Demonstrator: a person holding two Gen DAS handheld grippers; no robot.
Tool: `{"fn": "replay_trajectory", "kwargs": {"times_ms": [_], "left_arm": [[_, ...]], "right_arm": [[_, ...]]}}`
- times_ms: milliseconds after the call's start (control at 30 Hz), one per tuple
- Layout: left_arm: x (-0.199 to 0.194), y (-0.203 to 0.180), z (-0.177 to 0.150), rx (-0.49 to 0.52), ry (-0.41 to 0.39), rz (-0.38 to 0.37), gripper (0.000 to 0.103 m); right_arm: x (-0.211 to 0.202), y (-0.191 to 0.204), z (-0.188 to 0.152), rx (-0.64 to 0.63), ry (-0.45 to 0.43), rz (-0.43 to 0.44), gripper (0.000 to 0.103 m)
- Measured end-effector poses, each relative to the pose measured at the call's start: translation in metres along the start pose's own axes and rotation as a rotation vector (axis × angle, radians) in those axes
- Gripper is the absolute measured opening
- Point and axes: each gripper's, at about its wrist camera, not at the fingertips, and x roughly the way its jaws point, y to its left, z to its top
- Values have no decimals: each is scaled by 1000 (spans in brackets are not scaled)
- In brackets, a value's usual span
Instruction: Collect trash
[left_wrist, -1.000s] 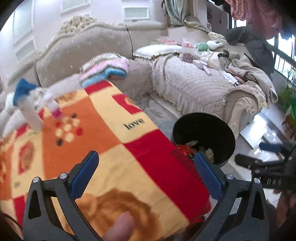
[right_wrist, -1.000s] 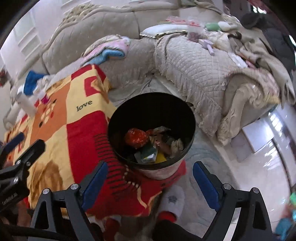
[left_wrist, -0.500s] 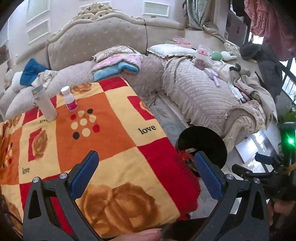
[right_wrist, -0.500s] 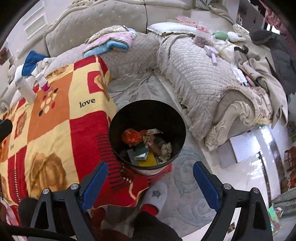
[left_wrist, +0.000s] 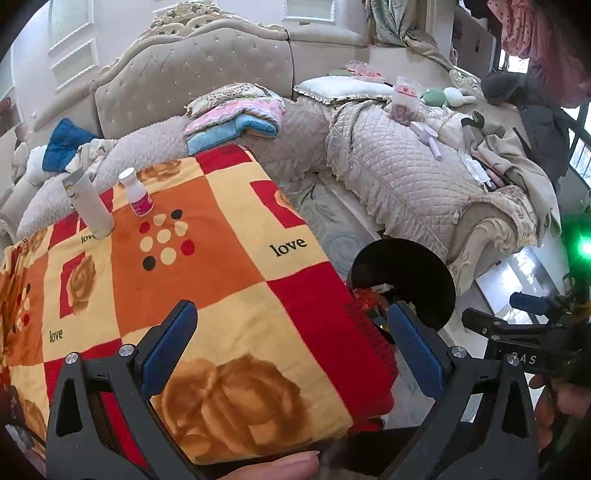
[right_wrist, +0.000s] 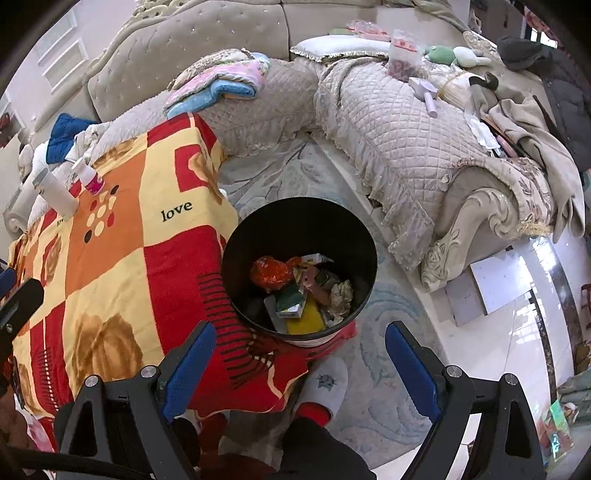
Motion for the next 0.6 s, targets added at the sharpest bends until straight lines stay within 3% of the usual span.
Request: {"fn": "replay_trajectory", "kwargs": {"times_ms": [600], "left_arm": [[14, -6, -6, -10, 30, -18, 103]], "right_arm": [[13, 2, 1, -4, 17, 14, 91]]}}
